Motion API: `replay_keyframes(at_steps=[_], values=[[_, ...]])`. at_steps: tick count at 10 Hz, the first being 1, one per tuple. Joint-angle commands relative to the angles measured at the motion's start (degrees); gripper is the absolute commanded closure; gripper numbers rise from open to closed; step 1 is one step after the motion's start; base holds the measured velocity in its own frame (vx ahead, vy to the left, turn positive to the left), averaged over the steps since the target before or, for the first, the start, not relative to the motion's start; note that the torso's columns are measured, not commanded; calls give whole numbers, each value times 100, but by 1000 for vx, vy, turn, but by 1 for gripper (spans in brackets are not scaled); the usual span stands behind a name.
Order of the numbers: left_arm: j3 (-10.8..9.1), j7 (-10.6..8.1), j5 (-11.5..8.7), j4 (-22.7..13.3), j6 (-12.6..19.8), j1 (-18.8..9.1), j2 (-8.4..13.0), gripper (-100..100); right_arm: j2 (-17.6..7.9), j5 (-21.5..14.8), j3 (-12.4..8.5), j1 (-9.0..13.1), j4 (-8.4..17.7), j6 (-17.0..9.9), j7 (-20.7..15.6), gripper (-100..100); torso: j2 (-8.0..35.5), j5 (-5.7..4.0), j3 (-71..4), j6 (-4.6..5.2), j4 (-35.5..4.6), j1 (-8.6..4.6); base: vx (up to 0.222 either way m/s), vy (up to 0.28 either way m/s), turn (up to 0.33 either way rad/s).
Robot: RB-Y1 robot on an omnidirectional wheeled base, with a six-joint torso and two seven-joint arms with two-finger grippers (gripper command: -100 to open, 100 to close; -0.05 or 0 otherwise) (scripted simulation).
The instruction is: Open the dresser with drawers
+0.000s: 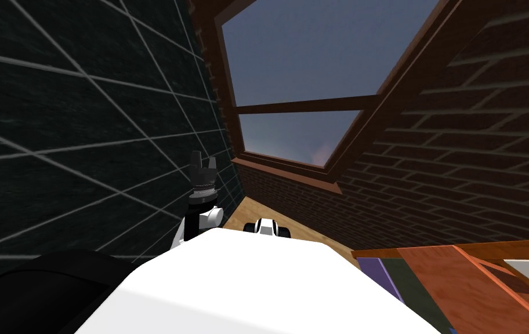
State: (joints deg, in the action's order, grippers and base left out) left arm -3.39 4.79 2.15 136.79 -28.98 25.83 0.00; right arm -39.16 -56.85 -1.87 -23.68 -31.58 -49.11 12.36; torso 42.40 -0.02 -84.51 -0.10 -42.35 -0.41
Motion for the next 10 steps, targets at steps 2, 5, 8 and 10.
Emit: replay_keyframes(at_steps=[2, 5, 8, 10], values=[[1, 0, 0, 0, 0, 0, -1, 0, -22, 18, -14, 5, -25, 16, -7, 100, -19, -15, 0, -1, 0, 38, 64, 191, 5], [0, 0, 0, 0, 0, 0, 0, 0, -365, 163, -109, -105, 81, 343, -80, -100, 2, 6, -4, 18, 6, 8, 30, 77, -17], [-1, 0, 0, 0, 0, 0, 0, 0, -612, 287, -187, -188, 115, 596, -146, -100, -12, 17, -11, 11, 8, 58, 15, 41, -11], [-1, 0, 0, 0, 0, 0, 0, 0, -777, 369, -238, -243, 137, 764, -190, -100, -11, 54, -22, 10, 6, 97, 27, 64, -20]])
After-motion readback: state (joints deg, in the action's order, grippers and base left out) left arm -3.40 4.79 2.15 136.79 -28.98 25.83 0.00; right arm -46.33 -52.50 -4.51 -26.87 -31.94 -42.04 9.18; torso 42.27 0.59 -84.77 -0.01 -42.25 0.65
